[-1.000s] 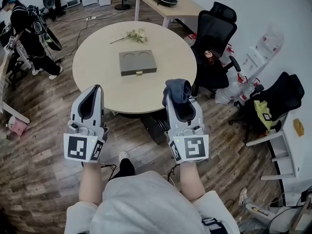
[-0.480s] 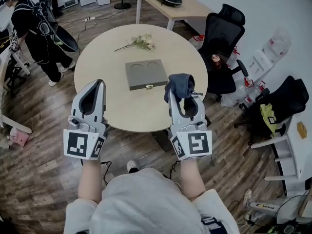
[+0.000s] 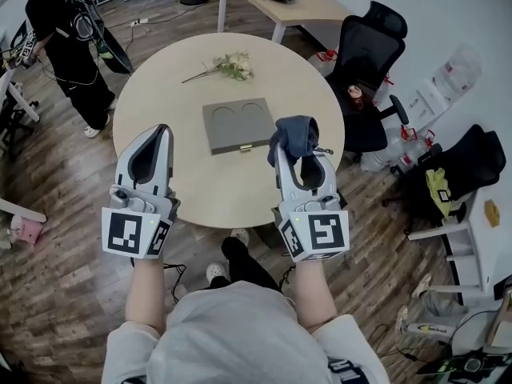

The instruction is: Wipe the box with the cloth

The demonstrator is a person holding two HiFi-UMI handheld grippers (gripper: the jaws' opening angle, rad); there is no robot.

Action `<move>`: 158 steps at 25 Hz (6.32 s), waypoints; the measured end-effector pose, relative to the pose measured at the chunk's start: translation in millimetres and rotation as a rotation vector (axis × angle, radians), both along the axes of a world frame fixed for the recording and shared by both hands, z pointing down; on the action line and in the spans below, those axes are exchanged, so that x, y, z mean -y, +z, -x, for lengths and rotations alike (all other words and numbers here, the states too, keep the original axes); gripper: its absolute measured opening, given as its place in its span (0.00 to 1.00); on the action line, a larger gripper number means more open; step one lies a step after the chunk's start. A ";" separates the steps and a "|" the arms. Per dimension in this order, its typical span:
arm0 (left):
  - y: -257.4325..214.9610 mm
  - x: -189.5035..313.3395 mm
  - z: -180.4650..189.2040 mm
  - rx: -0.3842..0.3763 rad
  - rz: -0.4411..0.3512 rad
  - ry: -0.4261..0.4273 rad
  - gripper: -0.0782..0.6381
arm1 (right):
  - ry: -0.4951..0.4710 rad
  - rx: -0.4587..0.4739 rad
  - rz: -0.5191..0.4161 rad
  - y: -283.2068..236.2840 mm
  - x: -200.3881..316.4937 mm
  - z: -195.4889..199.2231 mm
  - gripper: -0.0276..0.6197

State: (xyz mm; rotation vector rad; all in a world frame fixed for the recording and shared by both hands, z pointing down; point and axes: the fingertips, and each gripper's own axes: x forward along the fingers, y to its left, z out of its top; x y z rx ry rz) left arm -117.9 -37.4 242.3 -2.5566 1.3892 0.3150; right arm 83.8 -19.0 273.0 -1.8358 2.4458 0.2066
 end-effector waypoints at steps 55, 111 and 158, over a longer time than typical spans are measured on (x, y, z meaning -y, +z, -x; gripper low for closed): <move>108.9 192.9 49.6 -0.014 0.288 -0.276 0.12 | -0.335 -0.116 0.964 318.6 315.3 135.6 0.30; 92.2 202.6 -14.5 0.052 0.261 -0.142 0.12 | 0.044 -0.122 0.985 321.5 326.8 -73.1 0.21; 82.7 161.0 1.5 0.017 0.235 -0.180 0.12 | -0.155 -0.125 1.006 327.5 268.6 47.6 0.22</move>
